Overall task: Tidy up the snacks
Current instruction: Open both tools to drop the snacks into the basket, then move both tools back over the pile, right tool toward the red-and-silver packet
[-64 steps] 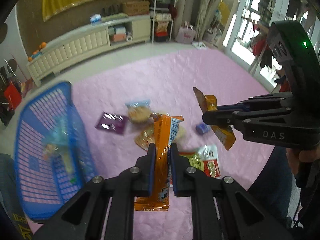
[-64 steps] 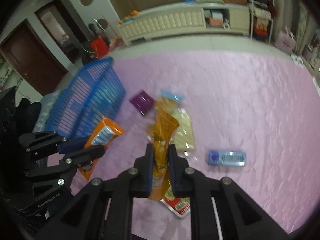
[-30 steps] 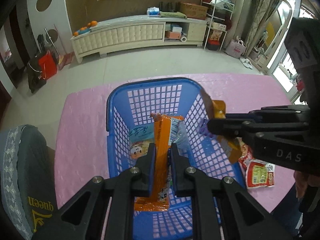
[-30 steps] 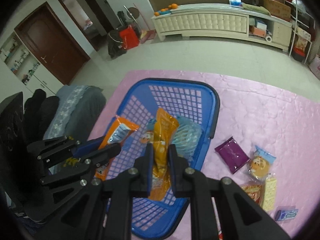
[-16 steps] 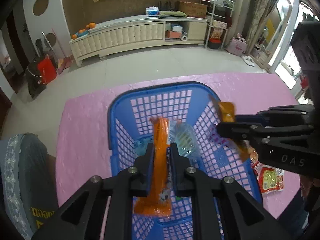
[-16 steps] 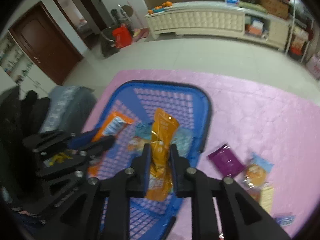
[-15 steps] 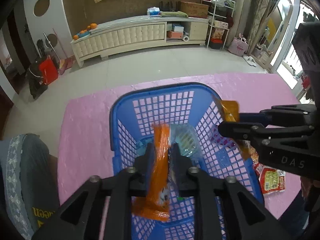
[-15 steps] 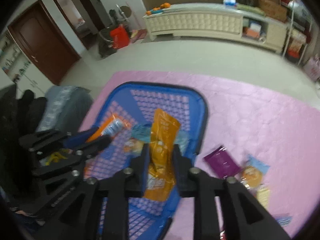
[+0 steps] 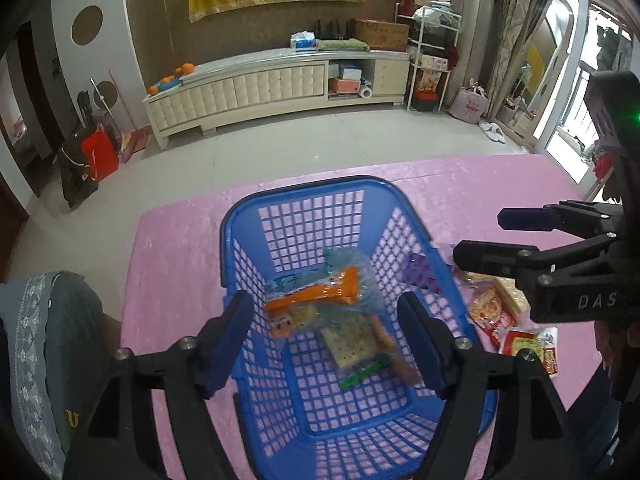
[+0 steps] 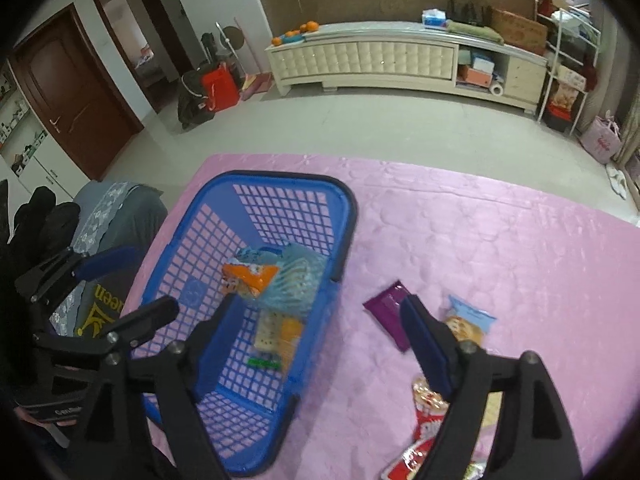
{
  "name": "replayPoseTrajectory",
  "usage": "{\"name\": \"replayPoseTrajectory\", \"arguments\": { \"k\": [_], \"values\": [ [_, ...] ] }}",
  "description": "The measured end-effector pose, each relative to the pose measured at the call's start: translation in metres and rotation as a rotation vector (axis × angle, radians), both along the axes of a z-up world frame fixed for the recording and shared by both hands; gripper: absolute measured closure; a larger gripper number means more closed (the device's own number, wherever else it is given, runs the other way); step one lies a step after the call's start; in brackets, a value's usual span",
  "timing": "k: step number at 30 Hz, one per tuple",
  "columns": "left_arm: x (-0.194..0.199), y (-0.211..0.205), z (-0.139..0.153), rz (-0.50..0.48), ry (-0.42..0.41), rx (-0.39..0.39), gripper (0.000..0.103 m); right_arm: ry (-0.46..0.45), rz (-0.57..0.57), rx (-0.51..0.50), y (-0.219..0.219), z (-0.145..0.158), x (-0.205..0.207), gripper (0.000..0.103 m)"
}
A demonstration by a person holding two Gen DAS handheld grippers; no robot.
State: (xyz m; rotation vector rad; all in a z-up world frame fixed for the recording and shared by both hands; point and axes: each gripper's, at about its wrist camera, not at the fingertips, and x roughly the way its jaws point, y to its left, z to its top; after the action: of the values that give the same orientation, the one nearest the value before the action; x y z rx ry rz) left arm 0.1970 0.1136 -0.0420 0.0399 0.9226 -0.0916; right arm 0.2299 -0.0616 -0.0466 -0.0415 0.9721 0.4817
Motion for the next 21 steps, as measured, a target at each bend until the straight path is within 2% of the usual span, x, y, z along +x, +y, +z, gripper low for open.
{"name": "replayPoseTrajectory", "arguments": {
  "k": [4,11,15,21],
  "values": [
    [-0.012,-0.02,0.006,-0.039,-0.023,0.009,0.021,-0.007,-0.022,0.022,-0.018,0.007,-0.011,0.019],
    [-0.027,-0.042,0.009,-0.061,-0.052,-0.017,0.021,-0.046,-0.123,0.013,-0.055,0.016,-0.04,0.019],
    [-0.032,-0.061,0.007,-0.093,-0.046,-0.026,0.02,-0.091,-0.193,-0.042,-0.07,0.015,-0.063,0.019],
    [-0.038,-0.095,0.009,-0.144,-0.044,0.001,0.02,-0.121,-0.247,-0.026,-0.087,0.016,-0.084,0.019]
  ]
}}
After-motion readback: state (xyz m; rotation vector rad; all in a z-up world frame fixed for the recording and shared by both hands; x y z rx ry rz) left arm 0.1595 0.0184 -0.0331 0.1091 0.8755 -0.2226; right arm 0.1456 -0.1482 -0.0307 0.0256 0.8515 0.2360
